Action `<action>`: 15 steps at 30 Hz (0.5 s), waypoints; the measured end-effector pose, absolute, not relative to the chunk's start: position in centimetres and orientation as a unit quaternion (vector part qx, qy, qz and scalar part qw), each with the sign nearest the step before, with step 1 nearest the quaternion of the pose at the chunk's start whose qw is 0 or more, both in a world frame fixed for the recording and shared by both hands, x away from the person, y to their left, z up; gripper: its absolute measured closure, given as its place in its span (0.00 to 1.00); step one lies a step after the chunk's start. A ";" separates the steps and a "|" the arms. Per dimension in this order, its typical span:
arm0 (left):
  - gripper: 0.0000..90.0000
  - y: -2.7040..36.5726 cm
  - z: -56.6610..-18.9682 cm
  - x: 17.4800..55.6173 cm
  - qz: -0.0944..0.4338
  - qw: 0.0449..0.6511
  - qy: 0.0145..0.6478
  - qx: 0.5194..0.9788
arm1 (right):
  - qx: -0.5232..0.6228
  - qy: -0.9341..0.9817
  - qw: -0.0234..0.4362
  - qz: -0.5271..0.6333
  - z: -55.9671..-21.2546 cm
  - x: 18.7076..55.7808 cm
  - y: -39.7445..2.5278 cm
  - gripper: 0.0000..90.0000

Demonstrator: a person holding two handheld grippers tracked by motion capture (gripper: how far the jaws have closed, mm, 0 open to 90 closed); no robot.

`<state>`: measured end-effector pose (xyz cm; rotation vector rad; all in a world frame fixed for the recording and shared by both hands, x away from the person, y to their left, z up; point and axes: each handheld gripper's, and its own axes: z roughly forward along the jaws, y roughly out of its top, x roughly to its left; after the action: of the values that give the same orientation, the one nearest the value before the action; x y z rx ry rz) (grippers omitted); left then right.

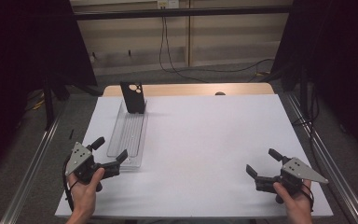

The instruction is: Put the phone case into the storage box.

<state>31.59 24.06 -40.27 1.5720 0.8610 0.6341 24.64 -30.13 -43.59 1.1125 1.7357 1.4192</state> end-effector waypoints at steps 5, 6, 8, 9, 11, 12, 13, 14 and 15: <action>0.03 24.2 -40.8 30.4 0.281 0.574 0.387 0.664 | 0.424 0.658 0.315 0.537 -43.6 24.6 -30.1 0.00; 0.03 24.3 -40.9 30.2 0.282 0.573 0.393 0.661 | 0.422 0.659 0.315 0.537 -43.6 24.6 -30.1 0.00; 0.03 24.4 -41.2 29.8 0.276 0.575 0.403 0.656 | 0.423 0.659 0.315 0.536 -43.7 24.6 -30.1 0.00; 0.03 24.5 -41.3 29.7 0.278 0.576 0.402 0.656 | 0.423 0.660 0.315 0.535 -43.7 24.6 -30.1 0.00; 0.03 24.6 -41.6 29.4 0.279 0.573 0.400 0.659 | 0.422 0.662 0.314 0.534 -43.7 24.6 -30.1 0.00; 0.03 24.7 -41.8 29.3 0.274 0.571 0.402 0.662 | 0.422 0.662 0.315 0.534 -43.7 24.6 -30.1 0.00; 0.03 25.0 -42.0 29.2 0.267 0.575 0.405 0.659 | 0.421 0.662 0.315 0.534 -43.7 24.6 -30.1 0.00; 0.03 25.2 -41.9 29.1 0.270 0.576 0.408 0.655 | 0.420 0.663 0.315 0.534 -43.7 24.6 -30.0 0.00; 0.03 25.3 -41.8 29.0 0.276 0.577 0.406 0.653 | 0.419 0.663 0.316 0.533 -43.8 24.6 -30.0 0.00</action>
<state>29.01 25.33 -41.78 1.5292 0.9497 0.6457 24.56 -30.01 -43.77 1.1048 1.7471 1.4049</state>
